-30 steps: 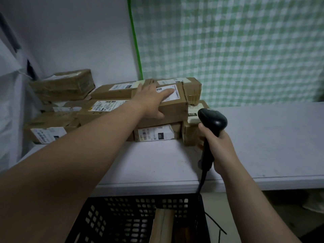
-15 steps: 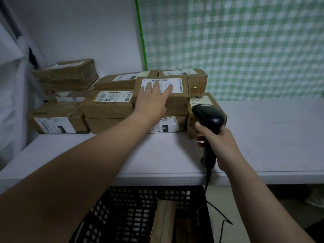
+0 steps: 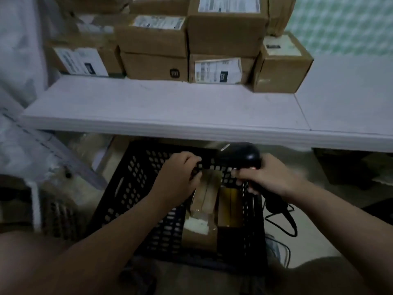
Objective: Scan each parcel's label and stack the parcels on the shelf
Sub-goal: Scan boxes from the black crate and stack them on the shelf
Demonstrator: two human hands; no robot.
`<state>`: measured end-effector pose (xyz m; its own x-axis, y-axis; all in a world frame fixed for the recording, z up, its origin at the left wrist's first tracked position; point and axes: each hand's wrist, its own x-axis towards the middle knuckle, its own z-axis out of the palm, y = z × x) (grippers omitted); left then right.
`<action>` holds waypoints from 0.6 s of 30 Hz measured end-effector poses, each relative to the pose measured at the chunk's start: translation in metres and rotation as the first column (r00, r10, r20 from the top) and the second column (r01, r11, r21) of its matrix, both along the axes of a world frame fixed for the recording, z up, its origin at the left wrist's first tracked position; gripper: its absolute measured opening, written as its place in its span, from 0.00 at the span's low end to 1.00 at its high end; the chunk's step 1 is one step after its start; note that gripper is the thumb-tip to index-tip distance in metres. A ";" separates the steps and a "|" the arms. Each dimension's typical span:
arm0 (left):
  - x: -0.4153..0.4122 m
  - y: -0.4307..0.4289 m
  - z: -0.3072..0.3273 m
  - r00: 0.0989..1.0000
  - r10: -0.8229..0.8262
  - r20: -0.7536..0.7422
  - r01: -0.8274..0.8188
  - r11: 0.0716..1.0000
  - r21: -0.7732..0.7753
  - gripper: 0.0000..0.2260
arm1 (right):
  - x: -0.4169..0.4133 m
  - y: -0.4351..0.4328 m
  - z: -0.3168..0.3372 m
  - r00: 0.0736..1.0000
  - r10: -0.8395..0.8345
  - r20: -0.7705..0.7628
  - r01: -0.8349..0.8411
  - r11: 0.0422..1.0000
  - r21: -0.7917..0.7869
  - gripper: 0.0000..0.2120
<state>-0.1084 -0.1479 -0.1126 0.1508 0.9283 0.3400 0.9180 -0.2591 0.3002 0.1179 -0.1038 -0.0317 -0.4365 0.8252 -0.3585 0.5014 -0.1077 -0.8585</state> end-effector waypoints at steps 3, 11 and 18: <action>0.001 -0.016 -0.048 0.995 0.095 -0.011 -0.095 0.964 -0.248 0.17 | -0.006 -0.010 -0.037 0.997 -0.058 0.054 0.063 0.994 -0.093 0.06; 0.029 0.005 -0.122 0.962 0.259 -0.081 -0.245 0.703 -0.668 0.28 | -0.013 0.008 -0.089 0.984 -0.150 0.096 0.162 0.977 -0.140 0.07; 0.063 0.023 -0.167 0.896 0.439 -0.072 -0.298 0.473 -0.829 0.45 | -0.005 0.025 -0.113 0.966 -0.090 0.243 0.136 0.974 -0.179 0.07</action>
